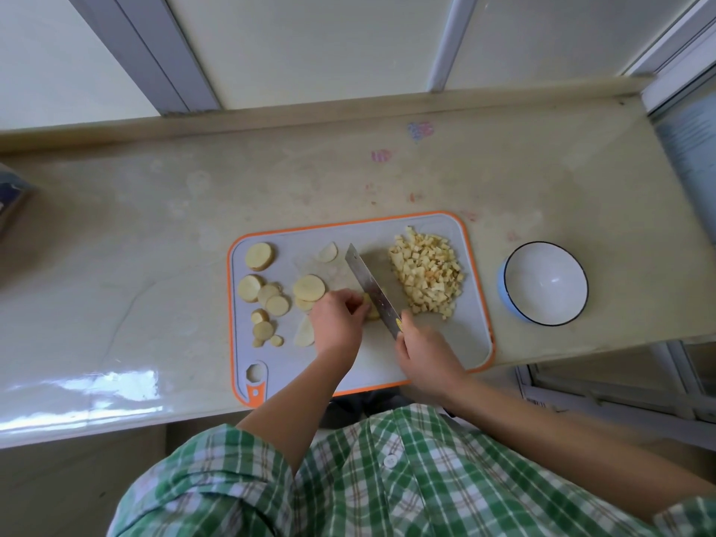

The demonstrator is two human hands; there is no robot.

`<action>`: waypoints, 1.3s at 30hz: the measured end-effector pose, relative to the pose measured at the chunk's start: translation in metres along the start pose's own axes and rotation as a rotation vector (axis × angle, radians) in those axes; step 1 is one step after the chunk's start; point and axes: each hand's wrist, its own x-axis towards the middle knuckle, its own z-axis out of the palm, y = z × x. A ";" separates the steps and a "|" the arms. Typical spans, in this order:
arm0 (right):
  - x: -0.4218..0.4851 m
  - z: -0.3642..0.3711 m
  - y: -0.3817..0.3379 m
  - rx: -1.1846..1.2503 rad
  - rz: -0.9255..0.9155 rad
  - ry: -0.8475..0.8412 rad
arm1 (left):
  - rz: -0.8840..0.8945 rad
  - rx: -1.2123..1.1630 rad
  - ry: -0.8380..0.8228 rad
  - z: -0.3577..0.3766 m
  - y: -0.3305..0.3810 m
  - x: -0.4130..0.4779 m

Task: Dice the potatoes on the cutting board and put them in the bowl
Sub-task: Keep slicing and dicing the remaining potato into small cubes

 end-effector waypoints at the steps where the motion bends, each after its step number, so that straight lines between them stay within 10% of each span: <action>1: -0.001 0.000 0.000 0.005 0.000 0.004 | -0.002 0.000 0.000 0.000 0.000 0.000; 39: -0.003 -0.018 -0.002 0.068 -0.074 0.012 | -0.031 0.001 0.044 -0.001 -0.009 -0.004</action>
